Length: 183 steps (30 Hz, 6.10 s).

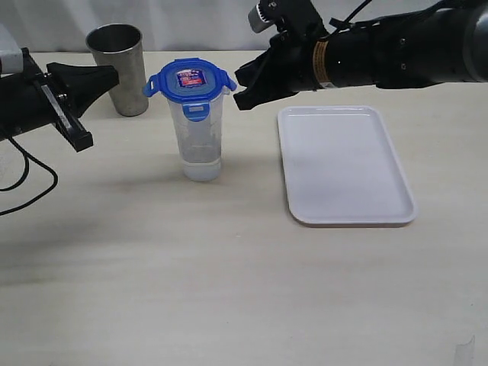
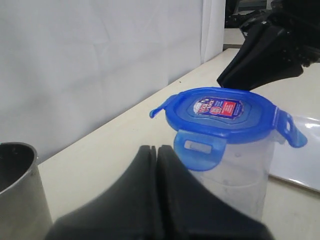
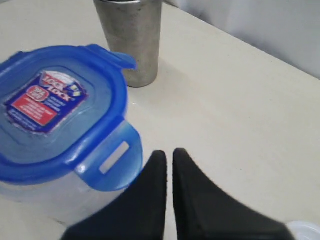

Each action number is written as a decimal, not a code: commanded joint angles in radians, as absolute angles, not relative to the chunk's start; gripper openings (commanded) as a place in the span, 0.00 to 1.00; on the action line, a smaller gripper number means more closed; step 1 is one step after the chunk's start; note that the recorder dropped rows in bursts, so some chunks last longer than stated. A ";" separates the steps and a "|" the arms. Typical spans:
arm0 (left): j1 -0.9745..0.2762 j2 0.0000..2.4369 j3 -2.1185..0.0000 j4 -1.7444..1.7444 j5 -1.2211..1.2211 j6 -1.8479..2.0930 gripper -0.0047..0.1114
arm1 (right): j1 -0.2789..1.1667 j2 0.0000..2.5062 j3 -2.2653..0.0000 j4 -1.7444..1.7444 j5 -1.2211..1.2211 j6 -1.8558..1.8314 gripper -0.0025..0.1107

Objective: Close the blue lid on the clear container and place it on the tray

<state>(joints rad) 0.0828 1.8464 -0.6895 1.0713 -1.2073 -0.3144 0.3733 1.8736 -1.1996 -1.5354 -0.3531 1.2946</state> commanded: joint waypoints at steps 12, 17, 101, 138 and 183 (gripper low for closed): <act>0.010 1.879 -0.757 1.079 -1.102 -0.318 0.04 | 0.375 1.850 -1.204 -1.564 -0.290 1.289 0.06; 0.010 1.879 -0.762 1.083 -1.125 -0.326 0.04 | 0.375 1.825 -1.190 -1.584 -0.231 1.313 0.06; -0.036 1.879 -0.762 1.164 -1.082 -0.342 0.04 | 0.375 1.905 -1.182 -1.117 -0.321 0.520 0.06; -0.036 1.879 -0.762 1.163 -1.108 -0.342 0.04 | 0.375 1.848 -1.127 -1.306 -0.395 0.719 0.06; -0.036 1.853 -0.771 0.872 -1.029 -0.220 0.04 | 0.375 1.533 -1.033 -1.676 -0.390 1.366 0.06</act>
